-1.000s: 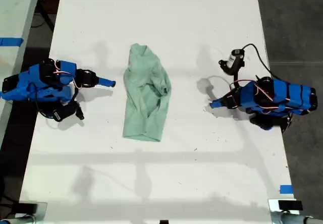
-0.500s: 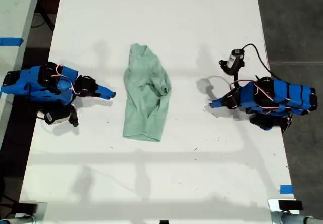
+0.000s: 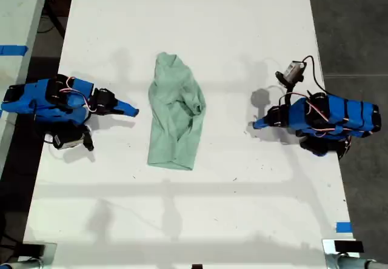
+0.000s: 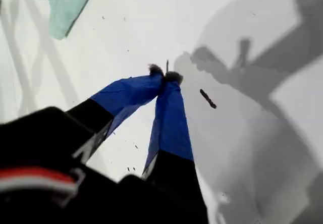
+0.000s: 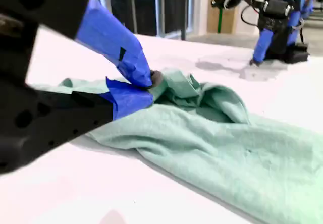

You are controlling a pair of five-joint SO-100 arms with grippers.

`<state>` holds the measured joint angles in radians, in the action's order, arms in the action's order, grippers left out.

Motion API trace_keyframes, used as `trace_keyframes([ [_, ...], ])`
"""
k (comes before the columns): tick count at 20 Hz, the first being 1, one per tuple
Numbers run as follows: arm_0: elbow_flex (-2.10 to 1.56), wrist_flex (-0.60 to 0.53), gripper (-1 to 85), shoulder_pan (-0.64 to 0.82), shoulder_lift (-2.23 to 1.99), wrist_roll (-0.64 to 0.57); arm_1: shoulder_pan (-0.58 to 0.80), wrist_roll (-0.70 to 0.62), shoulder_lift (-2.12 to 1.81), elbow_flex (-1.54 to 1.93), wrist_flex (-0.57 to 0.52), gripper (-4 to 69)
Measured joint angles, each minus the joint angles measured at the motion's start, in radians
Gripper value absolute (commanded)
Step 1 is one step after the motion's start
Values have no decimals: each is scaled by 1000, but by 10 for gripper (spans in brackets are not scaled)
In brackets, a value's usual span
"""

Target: Fold t shirt

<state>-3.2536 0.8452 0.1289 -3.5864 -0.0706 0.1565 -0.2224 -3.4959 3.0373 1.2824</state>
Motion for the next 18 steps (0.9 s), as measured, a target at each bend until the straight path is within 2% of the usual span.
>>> trace_keyframes([
  [1, 29, -9, 20, 3, 3, 6, -2, 5, 52, -63, -5, 6],
  [2, 100, -12, 59, 2, 18, 12, -3, 12, 160, -169, -8, 6],
  [3, 184, -9, 137, 11, 77, 15, -37, 18, 313, -327, -8, 6],
  [5, 472, 51, 229, 18, 388, 17, -106, 23, 735, -724, 2, 6],
  [6, 663, 103, 247, -5, 603, 20, -135, 8, 953, -936, 20, 32],
  [7, 864, 172, 258, -23, 827, 20, -155, -6, 1152, -1143, 61, 162],
  [8, 1068, 230, 269, -49, 1068, 20, -172, -23, 1359, -1361, 118, 222],
  [10, 1378, 310, 273, -104, 1450, 20, -190, -21, 1707, -1706, 195, 238],
  [12, 1451, 330, 272, -135, 1698, 21, -201, -6, 1973, -1908, 201, 252],
  [18, 1499, 330, 267, -244, 2034, 114, -245, 37, 2391, -2077, 143, 269],
])
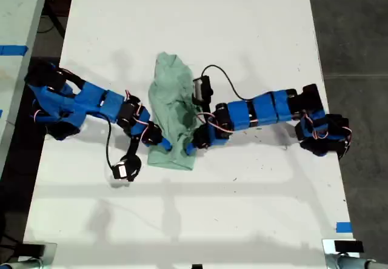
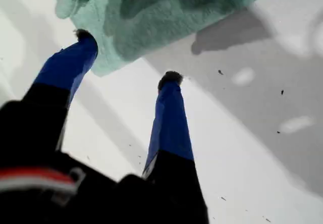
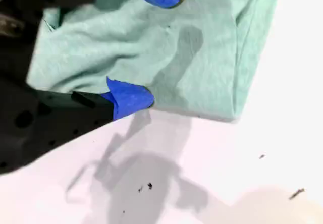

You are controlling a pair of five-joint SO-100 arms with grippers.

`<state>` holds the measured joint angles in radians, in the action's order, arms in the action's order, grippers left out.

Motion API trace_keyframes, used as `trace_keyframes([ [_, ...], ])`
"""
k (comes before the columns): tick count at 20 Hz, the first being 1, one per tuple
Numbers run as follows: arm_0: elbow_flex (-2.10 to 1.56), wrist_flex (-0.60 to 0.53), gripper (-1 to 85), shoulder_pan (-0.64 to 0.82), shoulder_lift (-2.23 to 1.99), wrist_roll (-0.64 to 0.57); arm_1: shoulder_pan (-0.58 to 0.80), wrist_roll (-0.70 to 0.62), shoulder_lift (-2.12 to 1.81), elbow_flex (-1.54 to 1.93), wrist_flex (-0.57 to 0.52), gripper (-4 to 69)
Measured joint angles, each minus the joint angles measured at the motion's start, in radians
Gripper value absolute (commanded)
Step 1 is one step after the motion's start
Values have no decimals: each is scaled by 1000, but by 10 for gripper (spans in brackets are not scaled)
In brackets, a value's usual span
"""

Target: Fold t shirt

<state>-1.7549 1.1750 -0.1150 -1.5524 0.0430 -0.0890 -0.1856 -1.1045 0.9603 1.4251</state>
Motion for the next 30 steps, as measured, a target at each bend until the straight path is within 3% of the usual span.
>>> trace_keyframes([
  [1, 11, -2, 258, -6, 43, 15, -5, 6, 35, -2, -17, 269],
  [3, 35, -3, 29, -12, 118, 52, -21, 12, 104, -6, -66, 254],
  [4, 46, -3, -2, -17, 153, 77, -26, 11, 127, -20, -100, 236],
  [6, 95, -17, -3, -25, 209, 153, -38, 2, 175, -60, -187, -5],
  [7, 117, -18, -3, -29, 230, 175, -46, -5, 196, -83, -233, -5],
  [13, 347, -2, -3, -71, 374, 184, -74, 32, 230, -143, -225, -5],
  [18, 514, -21, -3, -170, 413, 255, -178, 164, 133, -126, 0, -5],
  [20, 540, -6, -3, -209, 390, 278, -229, 193, 63, -127, 35, -5],
  [22, 543, 78, -3, -215, 328, 296, -238, 196, -5, -127, 48, -5],
  [26, 537, 347, -3, -124, 192, 258, -160, 3, -204, -115, 43, -5],
  [30, 364, 391, -3, 118, -64, 74, 78, -206, -291, -103, 43, -3],
])
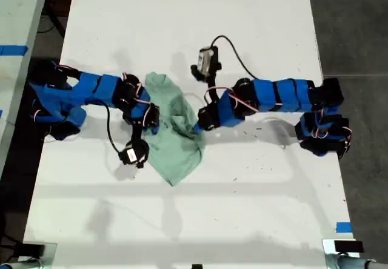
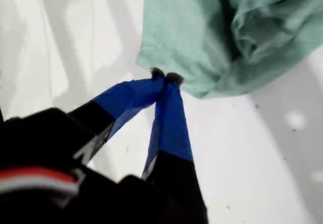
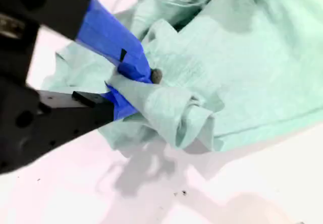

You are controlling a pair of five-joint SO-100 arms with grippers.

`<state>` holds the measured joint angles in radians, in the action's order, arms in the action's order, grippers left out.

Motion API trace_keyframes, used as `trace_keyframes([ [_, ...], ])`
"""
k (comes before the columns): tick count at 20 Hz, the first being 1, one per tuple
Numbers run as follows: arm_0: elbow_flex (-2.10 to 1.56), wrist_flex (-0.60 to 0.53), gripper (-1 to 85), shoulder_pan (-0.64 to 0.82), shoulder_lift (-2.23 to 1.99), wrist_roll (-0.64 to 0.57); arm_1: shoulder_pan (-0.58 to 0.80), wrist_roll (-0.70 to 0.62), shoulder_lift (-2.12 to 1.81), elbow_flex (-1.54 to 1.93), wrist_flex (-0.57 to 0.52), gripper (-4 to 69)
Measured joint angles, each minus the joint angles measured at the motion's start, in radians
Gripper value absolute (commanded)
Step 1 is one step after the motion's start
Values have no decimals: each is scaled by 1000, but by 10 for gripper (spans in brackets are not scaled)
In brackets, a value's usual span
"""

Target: Fold t shirt

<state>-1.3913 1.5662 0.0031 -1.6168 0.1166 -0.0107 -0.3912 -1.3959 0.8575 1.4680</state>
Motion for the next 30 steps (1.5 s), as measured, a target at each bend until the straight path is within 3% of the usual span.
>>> trace_keyframes([
  [2, -97, 6, -3, 112, -112, -60, 83, -38, 0, 2, 0, -3],
  [5, -112, 6, -3, 129, -192, -77, 78, -46, 0, 2, -2, 28],
  [7, -112, 2, -3, 126, -193, -77, 52, -46, 3, 2, -20, 238],
  [9, -112, -12, -3, 124, -193, -77, -12, -44, 80, 0, -92, 293],
  [13, -112, -43, -3, 98, -163, -77, -120, -43, 345, -38, -241, 302],
  [23, -112, -153, -3, -57, -112, 43, -101, -87, 468, -43, -453, 299],
  [28, -106, -227, -3, -153, -46, 118, -149, -91, 615, -54, -785, 294],
  [30, -100, -233, -3, -175, -23, 129, -155, -66, 701, -101, -865, 293],
])
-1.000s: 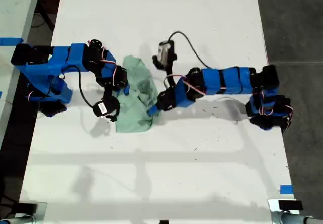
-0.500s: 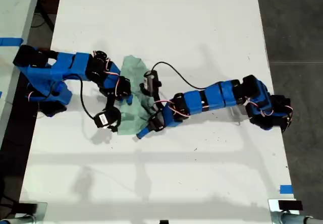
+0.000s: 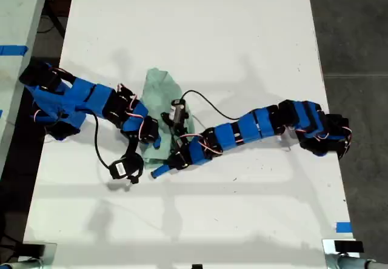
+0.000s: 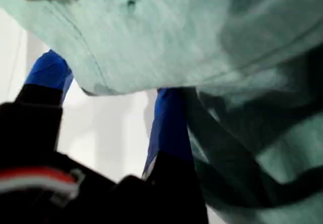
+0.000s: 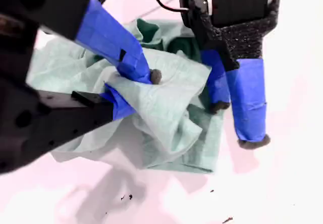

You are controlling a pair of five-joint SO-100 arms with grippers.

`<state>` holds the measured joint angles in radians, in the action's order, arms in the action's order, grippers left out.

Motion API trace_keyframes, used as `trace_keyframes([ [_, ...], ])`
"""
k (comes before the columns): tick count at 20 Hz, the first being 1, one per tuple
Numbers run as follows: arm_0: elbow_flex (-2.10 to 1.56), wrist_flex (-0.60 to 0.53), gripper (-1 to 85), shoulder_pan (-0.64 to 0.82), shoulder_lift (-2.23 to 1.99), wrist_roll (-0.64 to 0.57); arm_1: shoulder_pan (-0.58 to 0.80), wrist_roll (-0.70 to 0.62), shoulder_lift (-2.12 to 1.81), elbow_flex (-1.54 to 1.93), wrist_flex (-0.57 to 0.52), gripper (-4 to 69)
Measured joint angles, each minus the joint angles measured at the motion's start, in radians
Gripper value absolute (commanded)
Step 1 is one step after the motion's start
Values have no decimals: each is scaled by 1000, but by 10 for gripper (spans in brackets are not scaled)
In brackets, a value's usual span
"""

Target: Fold t shirt

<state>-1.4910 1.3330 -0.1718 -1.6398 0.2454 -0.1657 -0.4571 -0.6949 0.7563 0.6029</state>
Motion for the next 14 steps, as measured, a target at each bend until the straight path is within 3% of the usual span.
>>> trace_keyframes([
  [2, 0, 0, -3, -18, 0, 15, -11, 29, 40, -44, 3, 288],
  [5, 0, 0, -3, -29, 0, 21, -26, 48, 15, -49, 104, 260],
  [11, 5, -2, -3, -29, 20, 28, -26, 184, -123, -38, 609, 253],
  [13, 6, -2, 9, -35, 44, 28, -12, 184, -143, -38, 710, 249],
  [14, 6, -2, 69, -38, 64, 35, -9, 186, -152, -37, 755, 250],
])
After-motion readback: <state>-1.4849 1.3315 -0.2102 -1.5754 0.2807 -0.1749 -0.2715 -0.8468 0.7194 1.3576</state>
